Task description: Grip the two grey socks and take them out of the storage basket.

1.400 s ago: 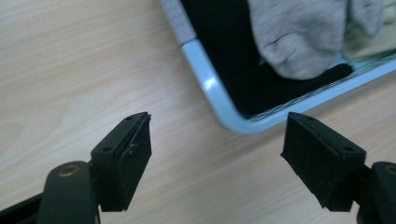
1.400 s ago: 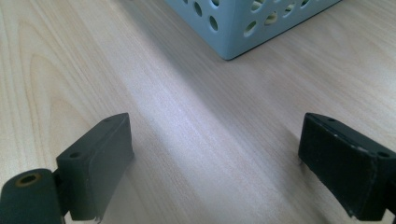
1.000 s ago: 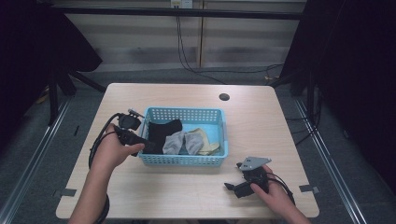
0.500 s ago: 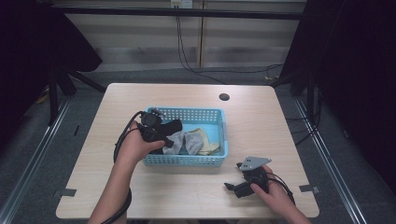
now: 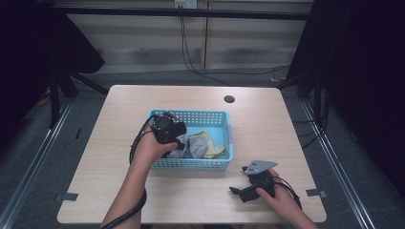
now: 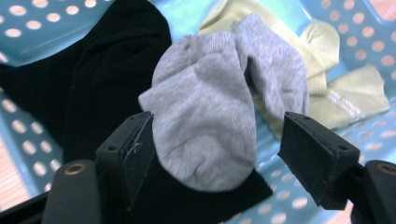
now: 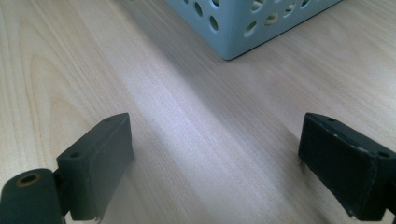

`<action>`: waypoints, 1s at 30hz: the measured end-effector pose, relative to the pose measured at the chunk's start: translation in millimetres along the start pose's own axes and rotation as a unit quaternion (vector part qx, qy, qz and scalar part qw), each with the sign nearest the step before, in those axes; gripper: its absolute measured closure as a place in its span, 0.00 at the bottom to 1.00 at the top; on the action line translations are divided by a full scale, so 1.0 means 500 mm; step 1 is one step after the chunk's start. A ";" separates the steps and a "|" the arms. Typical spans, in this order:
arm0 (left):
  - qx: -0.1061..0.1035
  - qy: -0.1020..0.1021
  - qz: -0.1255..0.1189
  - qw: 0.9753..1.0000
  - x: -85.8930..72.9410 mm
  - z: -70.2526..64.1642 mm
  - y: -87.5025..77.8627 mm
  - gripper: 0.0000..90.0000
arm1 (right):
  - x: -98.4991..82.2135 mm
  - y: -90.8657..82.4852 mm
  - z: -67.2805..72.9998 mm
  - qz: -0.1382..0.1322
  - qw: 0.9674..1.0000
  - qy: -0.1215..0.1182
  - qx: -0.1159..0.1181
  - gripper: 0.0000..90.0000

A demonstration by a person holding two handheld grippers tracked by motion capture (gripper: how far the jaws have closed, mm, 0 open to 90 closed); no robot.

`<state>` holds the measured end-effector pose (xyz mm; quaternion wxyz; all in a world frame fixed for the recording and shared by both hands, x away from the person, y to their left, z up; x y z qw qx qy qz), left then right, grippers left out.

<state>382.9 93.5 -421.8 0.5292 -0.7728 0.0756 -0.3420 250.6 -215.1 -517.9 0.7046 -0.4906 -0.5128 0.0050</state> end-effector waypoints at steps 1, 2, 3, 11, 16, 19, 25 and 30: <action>-0.003 -0.003 0.000 1.000 0.004 0.000 0.006 0.30 | 0.000 0.000 0.000 0.000 1.000 0.001 0.000 0.11; -0.003 -0.003 0.000 1.000 0.004 0.000 0.006 0.30 | 0.000 0.000 0.000 0.000 1.000 0.001 0.000 0.11; -0.005 -0.004 0.000 1.000 0.007 0.000 0.011 0.30 | 0.000 0.000 0.000 0.000 1.000 0.001 0.000 0.11; -0.010 -0.022 -0.003 1.000 0.017 -0.001 0.044 0.41 | 0.000 0.000 0.000 0.000 1.000 0.001 0.001 0.11; -0.004 -0.032 0.000 0.999 0.024 -0.005 0.052 0.49 | 0.000 0.000 0.000 0.000 1.000 0.000 0.000 0.11; 0.001 -0.030 0.017 0.999 0.022 -0.008 0.062 0.54 | 0.000 0.000 0.000 -0.001 1.000 -0.001 0.001 0.11; 0.001 -0.036 0.033 0.999 0.016 -0.005 0.074 0.74 | 0.000 0.000 0.000 -0.001 1.000 -0.001 0.001 0.11; 0.014 -0.030 0.059 0.998 0.014 0.001 0.059 0.95 | 0.000 0.000 0.000 -0.001 1.000 -0.001 0.001 0.11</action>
Point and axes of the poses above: each handheld gripper's, and its own axes: y roughly forward along the jaws, x roughly out of its top, z roughly to its left, the point moved 1 cm from there along y, roughly forward along the jaws, and after that the axes turned 3 degrees about -x, right-handed, at the moved point
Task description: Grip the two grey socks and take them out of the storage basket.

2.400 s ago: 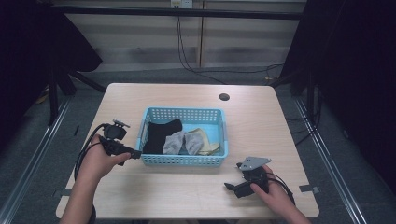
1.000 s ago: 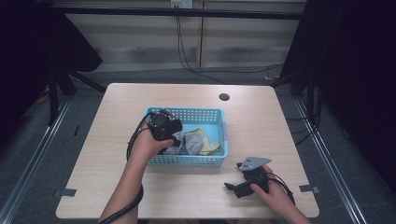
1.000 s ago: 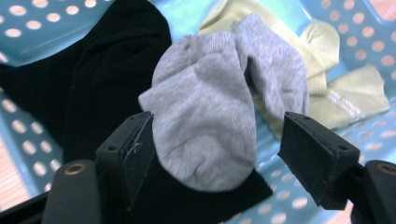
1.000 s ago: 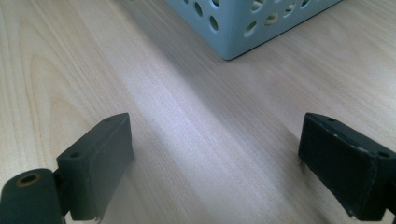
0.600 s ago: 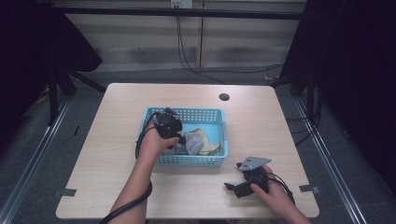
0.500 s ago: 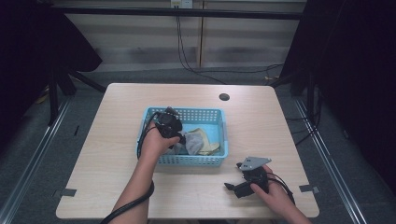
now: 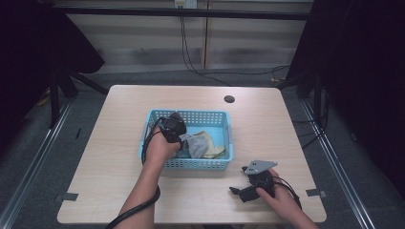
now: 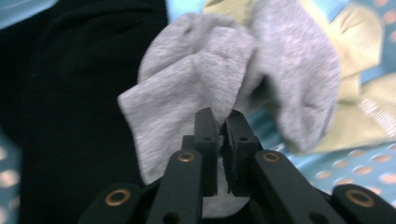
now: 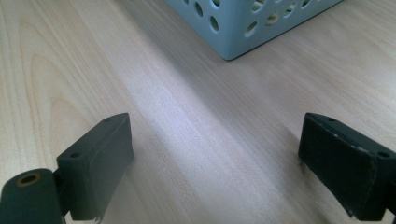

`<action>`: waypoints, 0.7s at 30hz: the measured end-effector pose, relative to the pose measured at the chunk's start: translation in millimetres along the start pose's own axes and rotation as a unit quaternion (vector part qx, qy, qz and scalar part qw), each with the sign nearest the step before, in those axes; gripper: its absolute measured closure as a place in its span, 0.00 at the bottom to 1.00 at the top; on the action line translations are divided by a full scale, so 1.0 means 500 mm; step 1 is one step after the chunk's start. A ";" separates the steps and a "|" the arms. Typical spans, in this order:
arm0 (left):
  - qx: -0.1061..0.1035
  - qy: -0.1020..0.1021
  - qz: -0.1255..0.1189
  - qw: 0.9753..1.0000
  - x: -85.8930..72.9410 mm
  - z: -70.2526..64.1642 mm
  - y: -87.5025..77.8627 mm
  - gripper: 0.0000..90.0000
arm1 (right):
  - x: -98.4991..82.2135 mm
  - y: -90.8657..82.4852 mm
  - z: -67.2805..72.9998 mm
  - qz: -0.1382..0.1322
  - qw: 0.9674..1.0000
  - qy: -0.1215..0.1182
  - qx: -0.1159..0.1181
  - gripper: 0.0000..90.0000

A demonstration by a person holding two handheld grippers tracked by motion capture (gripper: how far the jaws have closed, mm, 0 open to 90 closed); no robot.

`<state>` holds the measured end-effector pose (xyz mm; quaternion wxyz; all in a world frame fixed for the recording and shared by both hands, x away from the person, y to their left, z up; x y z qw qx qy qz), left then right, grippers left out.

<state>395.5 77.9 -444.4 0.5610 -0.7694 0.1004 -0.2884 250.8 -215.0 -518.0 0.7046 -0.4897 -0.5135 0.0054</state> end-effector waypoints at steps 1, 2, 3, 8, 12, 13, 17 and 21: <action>0.000 0.000 0.000 1.000 0.000 0.000 0.000 0.95 | 0.000 0.000 0.000 0.000 1.000 0.000 0.000 0.11; -0.004 -0.001 -0.001 1.000 -0.001 0.002 -0.008 0.96 | 0.000 0.000 0.000 0.000 1.000 0.000 0.000 0.11; -0.004 -0.001 -0.001 1.000 -0.001 0.002 -0.008 0.96 | 0.000 0.000 0.000 0.000 1.000 0.000 0.000 0.11; -0.006 -0.005 0.001 1.000 -0.001 0.012 -0.042 0.96 | 0.000 0.000 -0.001 -0.001 1.000 -0.002 -0.001 0.11; -0.010 -0.010 0.001 1.000 0.000 0.015 -0.057 0.96 | 0.000 0.000 -0.001 -0.001 1.000 -0.002 -0.001 0.11; -0.011 -0.008 0.001 1.000 0.001 0.018 -0.063 0.96 | 0.000 0.000 -0.001 -0.001 1.000 -0.002 -0.001 0.11; -0.014 -0.015 -0.006 1.000 0.003 0.021 -0.080 0.96 | 0.000 0.000 -0.001 -0.001 1.000 -0.002 -0.001 0.11; -0.016 -0.017 -0.016 1.000 0.007 0.022 -0.097 0.96 | 0.000 0.000 0.000 -0.001 1.000 -0.001 -0.001 0.11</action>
Point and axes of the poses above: each handheld gripper's, and its own axes: y roughly forward along the jaws, x roughly out of its top, z roughly to its left, the point moved 1 cm from there along y, roughly forward along the jaws, and after that the axes turned 3 degrees about -x, right-handed, at the moved point
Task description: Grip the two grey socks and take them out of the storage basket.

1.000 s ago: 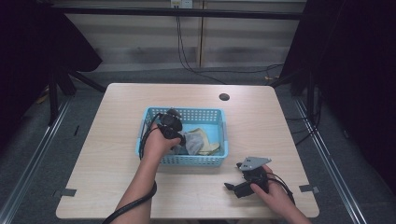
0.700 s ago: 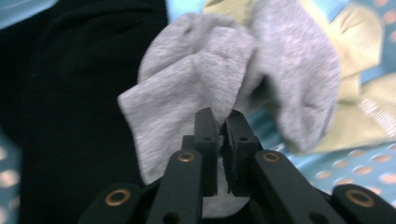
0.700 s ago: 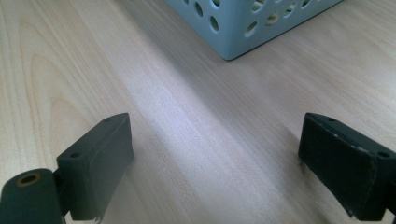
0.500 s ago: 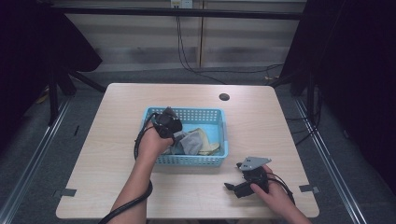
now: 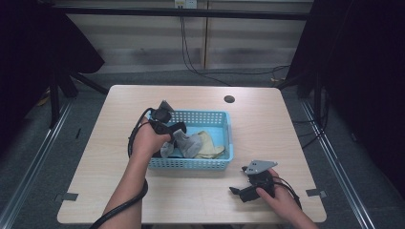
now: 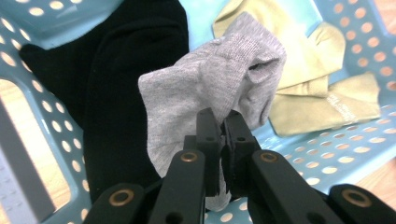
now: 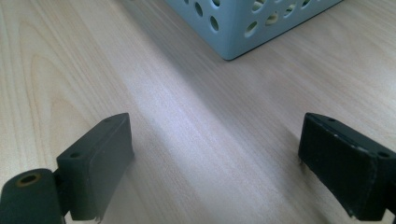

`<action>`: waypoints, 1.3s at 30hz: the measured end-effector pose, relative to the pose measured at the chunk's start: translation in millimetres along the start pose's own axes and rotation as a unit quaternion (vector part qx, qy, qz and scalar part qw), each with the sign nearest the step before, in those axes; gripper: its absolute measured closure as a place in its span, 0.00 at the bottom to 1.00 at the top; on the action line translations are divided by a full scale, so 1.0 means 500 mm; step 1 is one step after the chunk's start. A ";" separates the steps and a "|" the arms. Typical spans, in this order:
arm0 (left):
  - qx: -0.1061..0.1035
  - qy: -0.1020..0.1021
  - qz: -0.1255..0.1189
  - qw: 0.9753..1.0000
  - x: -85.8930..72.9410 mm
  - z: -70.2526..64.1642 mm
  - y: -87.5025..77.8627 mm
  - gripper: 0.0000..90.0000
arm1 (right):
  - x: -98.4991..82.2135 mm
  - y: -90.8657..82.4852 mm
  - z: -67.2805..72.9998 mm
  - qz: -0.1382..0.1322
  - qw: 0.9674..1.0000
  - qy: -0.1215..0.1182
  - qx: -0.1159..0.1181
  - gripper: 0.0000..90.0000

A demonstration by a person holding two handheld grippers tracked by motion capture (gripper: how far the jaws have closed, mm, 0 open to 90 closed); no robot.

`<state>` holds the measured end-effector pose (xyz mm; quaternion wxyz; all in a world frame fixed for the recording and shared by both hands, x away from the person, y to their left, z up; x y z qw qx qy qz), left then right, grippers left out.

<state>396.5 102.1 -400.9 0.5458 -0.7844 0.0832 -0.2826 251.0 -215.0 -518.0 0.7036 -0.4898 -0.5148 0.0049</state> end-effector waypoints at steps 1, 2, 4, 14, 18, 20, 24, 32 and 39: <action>0.001 -0.001 0.001 1.000 0.002 -0.001 -0.005 0.96 | 0.000 0.000 0.000 0.000 1.000 -0.001 0.000 0.11; 0.001 0.000 0.001 1.000 0.004 0.000 -0.009 0.96 | 0.000 0.000 0.000 0.000 1.000 -0.001 0.000 0.11; 0.001 0.000 0.001 1.000 0.008 0.000 -0.016 0.96 | 0.000 0.000 0.000 0.000 1.000 -0.001 0.000 0.11; -0.004 0.000 0.002 1.000 0.017 0.004 -0.050 0.96 | 0.000 0.000 0.000 0.000 1.000 -0.001 0.000 0.11; -0.007 0.000 0.002 1.000 0.017 0.006 -0.059 0.96 | 0.000 0.000 0.000 0.000 1.000 -0.001 0.000 0.11; -0.009 -0.003 0.001 1.000 0.017 0.005 -0.063 0.96 | 0.000 0.000 0.000 0.000 1.000 -0.001 0.000 0.11; -0.013 0.000 0.002 1.000 0.020 0.006 -0.073 0.96 | 0.000 0.000 0.000 0.000 1.000 -0.001 0.000 0.11; -0.008 0.003 -0.003 1.000 0.026 0.006 -0.097 0.96 | 0.000 0.000 0.000 0.000 1.000 -0.001 0.000 0.11; -0.004 0.002 -0.005 1.000 0.031 0.011 -0.122 0.96 | 0.000 0.000 0.000 0.001 1.000 -0.001 0.000 0.11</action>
Point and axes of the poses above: each handheld gripper's, and its own axes: y roughly forward along the jaws, x roughly out of its top, z roughly to its left, the point moved 1 cm from there along y, roughly forward along the jaws, and after that the axes turned 3 degrees about -x, right-handed, at the moved point
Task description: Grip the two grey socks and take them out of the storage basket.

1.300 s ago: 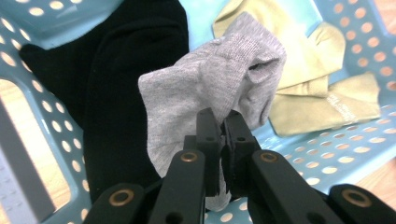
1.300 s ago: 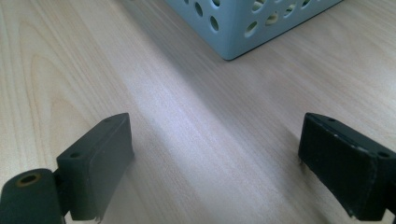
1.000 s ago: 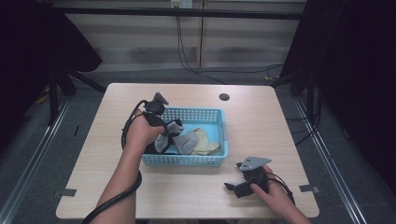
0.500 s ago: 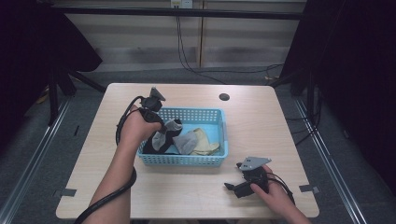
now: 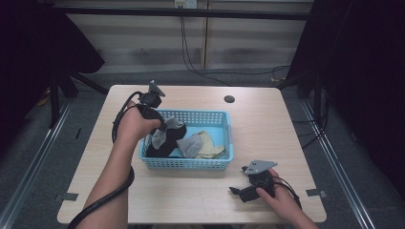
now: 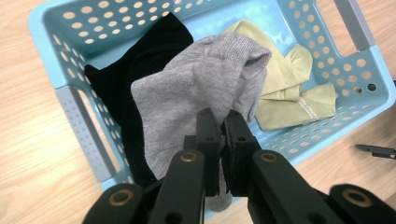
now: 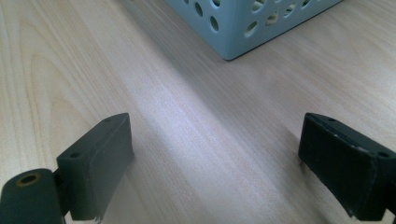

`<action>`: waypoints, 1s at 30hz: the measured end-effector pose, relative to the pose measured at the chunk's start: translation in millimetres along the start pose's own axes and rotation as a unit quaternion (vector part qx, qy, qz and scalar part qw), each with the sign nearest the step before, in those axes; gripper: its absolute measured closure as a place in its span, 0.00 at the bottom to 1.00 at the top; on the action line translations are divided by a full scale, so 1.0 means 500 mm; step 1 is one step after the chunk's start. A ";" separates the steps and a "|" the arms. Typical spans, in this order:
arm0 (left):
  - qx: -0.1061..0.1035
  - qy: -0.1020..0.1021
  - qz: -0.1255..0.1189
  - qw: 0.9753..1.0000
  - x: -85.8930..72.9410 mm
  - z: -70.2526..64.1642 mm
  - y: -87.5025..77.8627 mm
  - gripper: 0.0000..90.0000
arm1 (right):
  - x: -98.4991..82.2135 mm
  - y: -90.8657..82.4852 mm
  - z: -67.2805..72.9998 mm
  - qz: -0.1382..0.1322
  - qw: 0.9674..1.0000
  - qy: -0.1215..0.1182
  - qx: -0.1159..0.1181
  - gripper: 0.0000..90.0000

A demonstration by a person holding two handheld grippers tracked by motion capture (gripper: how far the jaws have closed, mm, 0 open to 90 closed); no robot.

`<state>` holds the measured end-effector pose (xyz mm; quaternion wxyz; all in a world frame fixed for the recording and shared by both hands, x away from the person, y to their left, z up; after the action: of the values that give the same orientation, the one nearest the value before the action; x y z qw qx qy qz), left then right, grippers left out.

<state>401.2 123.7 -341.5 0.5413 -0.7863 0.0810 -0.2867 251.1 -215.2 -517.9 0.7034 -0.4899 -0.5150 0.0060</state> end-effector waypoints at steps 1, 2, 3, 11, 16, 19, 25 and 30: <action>-0.001 -0.003 0.000 1.000 0.000 0.001 -0.003 0.96 | 0.000 0.000 0.000 0.001 1.000 0.000 0.000 0.11; 0.000 -0.004 -0.001 1.000 0.000 0.002 -0.005 0.96 | 0.000 0.000 0.000 0.000 1.000 0.001 0.000 0.11; 0.000 -0.004 -0.001 1.000 0.000 0.002 -0.005 0.96 | 0.000 0.000 0.000 0.000 1.000 0.001 0.000 0.11; 0.001 -0.008 -0.002 1.000 0.002 0.008 -0.025 0.96 | 0.000 0.000 0.000 0.001 1.000 0.000 0.000 0.11; 0.005 -0.009 -0.002 1.000 0.001 0.013 -0.038 0.96 | 0.000 0.000 0.000 0.000 1.000 0.000 0.000 0.11; 0.004 -0.013 -0.004 1.000 -0.001 0.016 -0.042 0.96 | 0.000 0.000 0.000 0.000 1.000 0.000 0.000 0.11; 0.008 -0.017 -0.005 1.000 -0.005 0.023 -0.053 0.96 | 0.000 0.000 0.000 0.001 1.000 0.000 -0.001 0.11; 0.012 -0.022 -0.005 1.000 -0.010 0.030 -0.067 0.96 | 0.000 0.000 0.000 0.000 1.000 0.000 0.000 0.11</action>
<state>399.0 151.4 -317.0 0.5513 -0.7859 0.0619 -0.2733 251.1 -215.2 -517.9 0.7033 -0.4899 -0.5151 0.0059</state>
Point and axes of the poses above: each handheld gripper's, and its own axes: y roughly forward along the jaws, x roughly out of its top, z roughly to its left, the point moved 1 cm from there along y, roughly forward along the jaws, and after that the axes turned 3 degrees about -x, right-handed, at the moved point
